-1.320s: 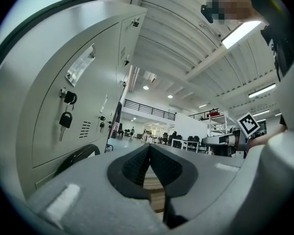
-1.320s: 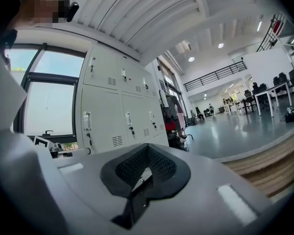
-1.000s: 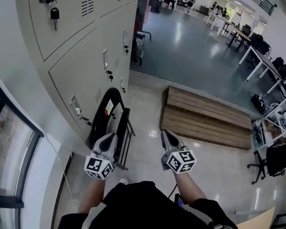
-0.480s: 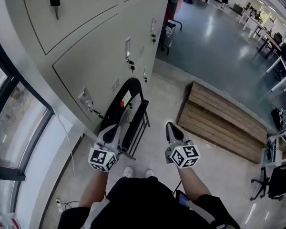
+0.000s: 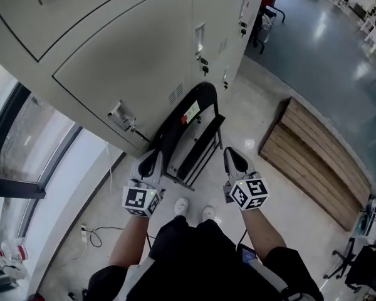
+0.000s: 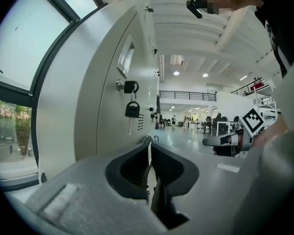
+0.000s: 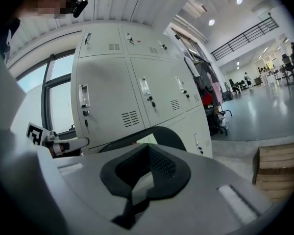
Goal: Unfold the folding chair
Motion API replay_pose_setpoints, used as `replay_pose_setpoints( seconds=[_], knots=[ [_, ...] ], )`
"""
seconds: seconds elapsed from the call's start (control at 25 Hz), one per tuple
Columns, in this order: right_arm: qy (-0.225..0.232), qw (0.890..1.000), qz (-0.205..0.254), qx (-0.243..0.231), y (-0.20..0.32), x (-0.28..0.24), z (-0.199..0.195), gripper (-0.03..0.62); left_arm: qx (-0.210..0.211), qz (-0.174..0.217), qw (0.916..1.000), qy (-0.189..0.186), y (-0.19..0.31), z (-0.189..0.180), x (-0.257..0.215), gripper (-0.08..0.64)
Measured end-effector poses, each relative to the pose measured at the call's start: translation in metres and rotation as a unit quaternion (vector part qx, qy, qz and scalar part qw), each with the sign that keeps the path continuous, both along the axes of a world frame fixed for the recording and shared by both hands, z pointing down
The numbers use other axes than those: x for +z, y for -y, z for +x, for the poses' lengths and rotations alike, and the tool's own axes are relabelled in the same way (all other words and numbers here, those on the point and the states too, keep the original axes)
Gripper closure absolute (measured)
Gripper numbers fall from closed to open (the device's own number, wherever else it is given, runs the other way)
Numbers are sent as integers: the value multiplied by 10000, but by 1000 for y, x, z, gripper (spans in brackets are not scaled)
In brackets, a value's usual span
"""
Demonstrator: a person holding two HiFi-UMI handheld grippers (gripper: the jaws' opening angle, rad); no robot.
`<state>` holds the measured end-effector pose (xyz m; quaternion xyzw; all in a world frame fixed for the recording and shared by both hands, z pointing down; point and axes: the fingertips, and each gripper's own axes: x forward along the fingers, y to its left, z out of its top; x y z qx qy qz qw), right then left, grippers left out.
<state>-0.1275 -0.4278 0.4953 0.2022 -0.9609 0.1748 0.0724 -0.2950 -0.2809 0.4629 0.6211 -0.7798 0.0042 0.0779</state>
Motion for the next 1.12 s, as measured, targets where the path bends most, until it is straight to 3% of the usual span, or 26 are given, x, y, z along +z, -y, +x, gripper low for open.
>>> replay_pose_setpoints(
  seconds=[0.2, 0.4, 0.64, 0.68, 0.72, 0.76, 0.92, 1.12],
  knots=[
    [-155, 9991, -264, -294, 5, 38, -24, 588, -106, -497, 9986, 151, 1, -6, 22, 456],
    [-219, 9976, -416, -517, 5, 66, -50, 588, -482, -958, 9937, 312, -9, -17, 48, 437],
    [-359, 9969, -602, -344, 15, 97, -64, 587, -703, -1448, 9869, -116, -11, -27, 81, 402],
    [-434, 9965, -650, -304, 16, 105, -65, 567, -712, -1510, 9858, -189, -12, -27, 84, 400],
    [-533, 9957, -715, -257, 17, 115, -65, 479, -721, -1549, 9851, -196, -12, -27, 87, 397],
    [-646, 9945, -799, -189, 18, 125, -65, 451, -729, -1567, 9848, -163, -12, -28, 88, 397],
    [-1123, 9850, -1302, 140, 21, 170, -66, 391, -813, -1569, 9842, -74, -6, -29, 89, 396],
    [-1492, 9642, -2114, 578, 14, 221, -67, 330, -890, -1750, 9805, -11, -3, -31, 96, 351]
  ],
)
